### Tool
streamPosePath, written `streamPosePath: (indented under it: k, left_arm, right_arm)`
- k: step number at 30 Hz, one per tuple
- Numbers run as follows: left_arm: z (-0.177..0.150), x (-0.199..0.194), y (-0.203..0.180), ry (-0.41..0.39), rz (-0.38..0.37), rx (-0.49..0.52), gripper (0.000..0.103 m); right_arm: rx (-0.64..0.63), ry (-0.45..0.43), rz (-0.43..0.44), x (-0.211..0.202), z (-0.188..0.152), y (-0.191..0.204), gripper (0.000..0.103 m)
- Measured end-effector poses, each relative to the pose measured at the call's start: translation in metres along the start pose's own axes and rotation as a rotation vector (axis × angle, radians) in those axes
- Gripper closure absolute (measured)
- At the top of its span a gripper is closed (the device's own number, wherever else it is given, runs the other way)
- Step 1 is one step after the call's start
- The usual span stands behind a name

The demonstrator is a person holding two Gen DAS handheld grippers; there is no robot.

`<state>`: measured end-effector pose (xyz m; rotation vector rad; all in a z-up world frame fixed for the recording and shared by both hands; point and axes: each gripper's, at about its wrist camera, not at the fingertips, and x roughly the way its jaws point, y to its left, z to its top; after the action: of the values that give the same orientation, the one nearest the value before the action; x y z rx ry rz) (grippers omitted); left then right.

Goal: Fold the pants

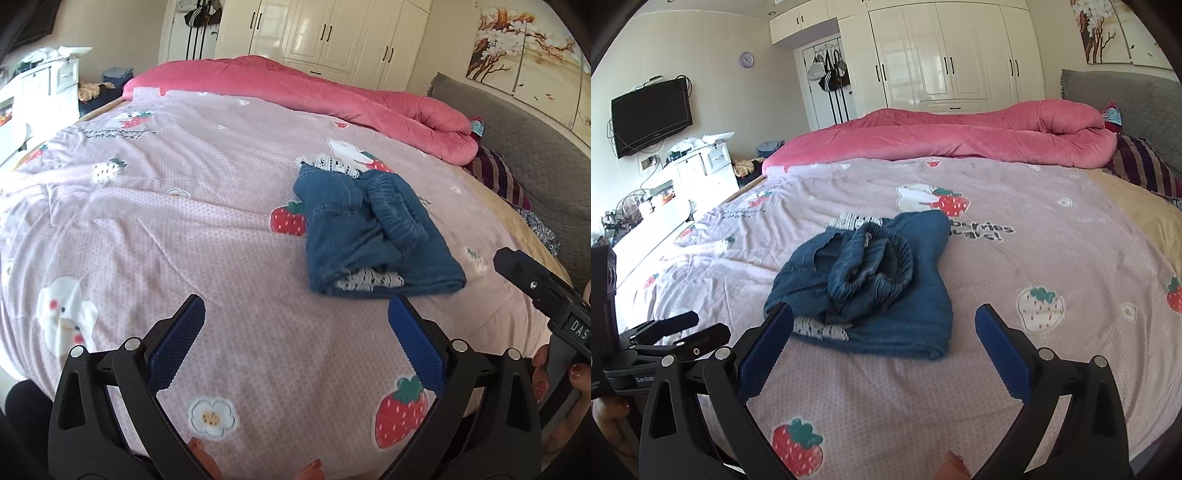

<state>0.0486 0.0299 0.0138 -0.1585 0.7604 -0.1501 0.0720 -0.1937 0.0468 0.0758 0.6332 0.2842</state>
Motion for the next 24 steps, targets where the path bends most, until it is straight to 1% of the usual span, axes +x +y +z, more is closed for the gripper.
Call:
streamPosePath:
  k: [6,9,13,20,24]
  left_arm:
    - [-0.014,-0.012,-0.007,0.005,-0.006,0.016,0.010]
    - [-0.020,-0.018,-0.010,0.003,-0.003,0.033,0.010]
    - [-0.031,-0.021,-0.014,0.015,-0.001,0.051,0.010]
    - [-0.050,-0.023,-0.020,0.031,0.011,0.070,0.010]
    - [-0.058,-0.020,-0.020,0.037,0.012,0.070,0.010]
  right_arm:
    - [0.007,0.023,-0.032,-0.012,-0.024,-0.008,0.005]
    - [0.022,0.017,-0.049,-0.021,-0.036,-0.013,0.005]
    - [0.001,0.002,-0.062,-0.032,-0.049,-0.016,0.005]
    - [0.018,0.013,-0.052,-0.036,-0.060,-0.017,0.005]
    - [0.004,0.027,-0.054,-0.036,-0.067,-0.013,0.005]
